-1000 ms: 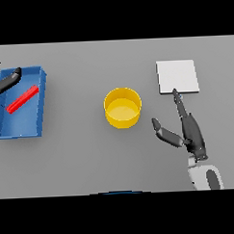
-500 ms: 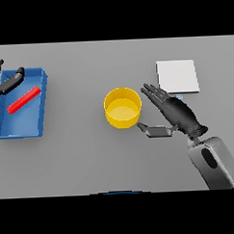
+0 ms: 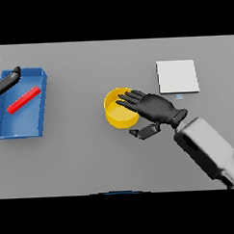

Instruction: Pick up the red beaker and tilt it to pour out 1 green nut into yellow bowl. Pick up the yellow bowl and place it on the metallic measuring scale.

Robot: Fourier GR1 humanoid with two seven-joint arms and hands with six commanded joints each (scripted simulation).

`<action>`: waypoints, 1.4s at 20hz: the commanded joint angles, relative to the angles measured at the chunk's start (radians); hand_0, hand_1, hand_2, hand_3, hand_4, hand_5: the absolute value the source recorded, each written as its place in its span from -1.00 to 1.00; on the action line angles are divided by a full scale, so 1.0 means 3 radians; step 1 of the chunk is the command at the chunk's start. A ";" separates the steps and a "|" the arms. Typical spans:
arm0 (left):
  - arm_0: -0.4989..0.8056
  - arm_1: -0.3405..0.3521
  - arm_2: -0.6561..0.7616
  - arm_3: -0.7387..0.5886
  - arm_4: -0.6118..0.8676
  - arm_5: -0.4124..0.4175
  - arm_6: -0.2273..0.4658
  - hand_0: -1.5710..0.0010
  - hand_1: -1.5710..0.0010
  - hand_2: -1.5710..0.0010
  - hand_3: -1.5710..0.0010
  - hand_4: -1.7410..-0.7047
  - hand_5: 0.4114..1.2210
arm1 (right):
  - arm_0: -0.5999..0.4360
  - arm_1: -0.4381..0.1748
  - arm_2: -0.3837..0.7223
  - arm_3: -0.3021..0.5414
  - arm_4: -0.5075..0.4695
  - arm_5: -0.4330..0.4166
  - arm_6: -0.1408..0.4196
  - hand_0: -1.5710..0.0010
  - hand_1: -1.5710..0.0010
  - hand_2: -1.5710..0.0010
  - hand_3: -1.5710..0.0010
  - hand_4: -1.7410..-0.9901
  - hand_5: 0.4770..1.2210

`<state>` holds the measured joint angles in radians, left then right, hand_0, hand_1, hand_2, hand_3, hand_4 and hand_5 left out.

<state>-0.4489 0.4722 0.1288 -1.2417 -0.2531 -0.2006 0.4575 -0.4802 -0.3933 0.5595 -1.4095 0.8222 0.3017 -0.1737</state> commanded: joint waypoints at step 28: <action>-0.0027 0.0041 -0.0010 0.0122 -0.0036 -0.0053 -0.0116 1.00 1.00 1.00 1.00 0.85 -0.26 | -0.0740 0.0258 0.0476 0.0987 0.0157 0.0562 -0.0154 -0.70 -0.69 -0.59 -0.36 -0.78 0.85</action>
<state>-0.4570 0.4841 0.1257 -1.2051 -0.2638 -0.2166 0.4234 -0.7024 -0.3159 0.7024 -1.1135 0.8685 0.4698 -0.2203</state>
